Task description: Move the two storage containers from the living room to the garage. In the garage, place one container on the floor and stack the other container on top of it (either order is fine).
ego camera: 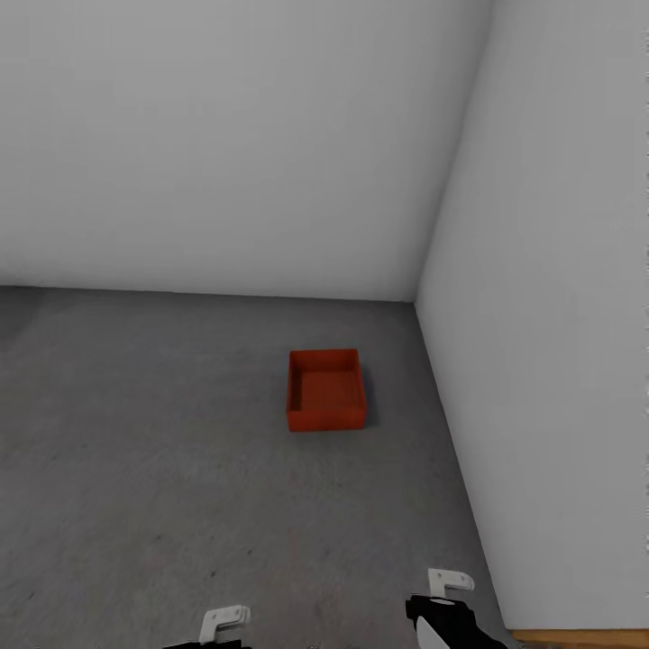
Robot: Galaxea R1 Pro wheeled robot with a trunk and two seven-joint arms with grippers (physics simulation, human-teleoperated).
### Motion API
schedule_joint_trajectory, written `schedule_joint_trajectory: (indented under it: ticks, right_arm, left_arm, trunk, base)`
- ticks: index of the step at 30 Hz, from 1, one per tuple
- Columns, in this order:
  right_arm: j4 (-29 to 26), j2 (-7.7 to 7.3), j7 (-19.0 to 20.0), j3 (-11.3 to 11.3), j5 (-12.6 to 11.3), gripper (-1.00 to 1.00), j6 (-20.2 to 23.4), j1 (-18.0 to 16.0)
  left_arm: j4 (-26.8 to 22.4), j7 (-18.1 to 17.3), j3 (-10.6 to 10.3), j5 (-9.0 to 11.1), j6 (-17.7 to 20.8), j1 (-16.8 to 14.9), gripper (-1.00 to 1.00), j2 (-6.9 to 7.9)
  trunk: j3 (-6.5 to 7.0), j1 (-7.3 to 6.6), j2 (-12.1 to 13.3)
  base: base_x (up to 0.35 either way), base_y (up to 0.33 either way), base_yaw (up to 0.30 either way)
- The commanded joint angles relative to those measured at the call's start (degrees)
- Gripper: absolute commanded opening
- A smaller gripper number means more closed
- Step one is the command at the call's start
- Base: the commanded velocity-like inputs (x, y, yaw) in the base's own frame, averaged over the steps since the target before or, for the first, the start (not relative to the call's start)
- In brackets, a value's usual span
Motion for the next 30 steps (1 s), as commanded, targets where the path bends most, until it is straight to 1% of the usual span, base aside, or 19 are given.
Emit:
schedule_joint_trajectory:
  ticks: [1, 5, 9, 30]
  right_arm:
    - [-0.1, -0.05, -0.4, 0.5, -0.3, 1.00, 0.4, 0.0]
    - [-0.1, -0.05, -0.4, 0.5, -0.3, 1.00, 0.4, 0.0]
    - [-0.1, -0.05, -0.4, 0.5, -0.3, 1.00, 0.4, 0.0]
    - [-0.1, -0.05, -0.4, 0.5, -0.3, 1.00, 0.4, 0.0]
  left_arm:
    - [-0.1, -0.1, 0.2, 0.5, 0.4, 0.0, 1.00, -0.03]
    - [-0.1, -0.1, 0.2, 0.5, 0.4, 0.0, 1.00, -0.03]
    - [-0.1, -0.1, 0.2, 0.5, 0.4, 0.0, 1.00, -0.03]
    - [-0.1, -0.1, 0.2, 0.5, 0.4, 0.0, 1.00, -0.02]
  trunk:
    - [-0.05, -0.02, 0.0]
    - [-0.05, -0.02, 0.0]
    - [-0.05, -0.02, 0.0]
    - [0.18, -0.02, 0.0]
  base:
    - [-0.252, 0.000, 0.000]
    - [-0.305, 0.000, -0.017]
    - [-0.221, 0.000, -0.179]
    - [-0.012, 0.000, -0.277]
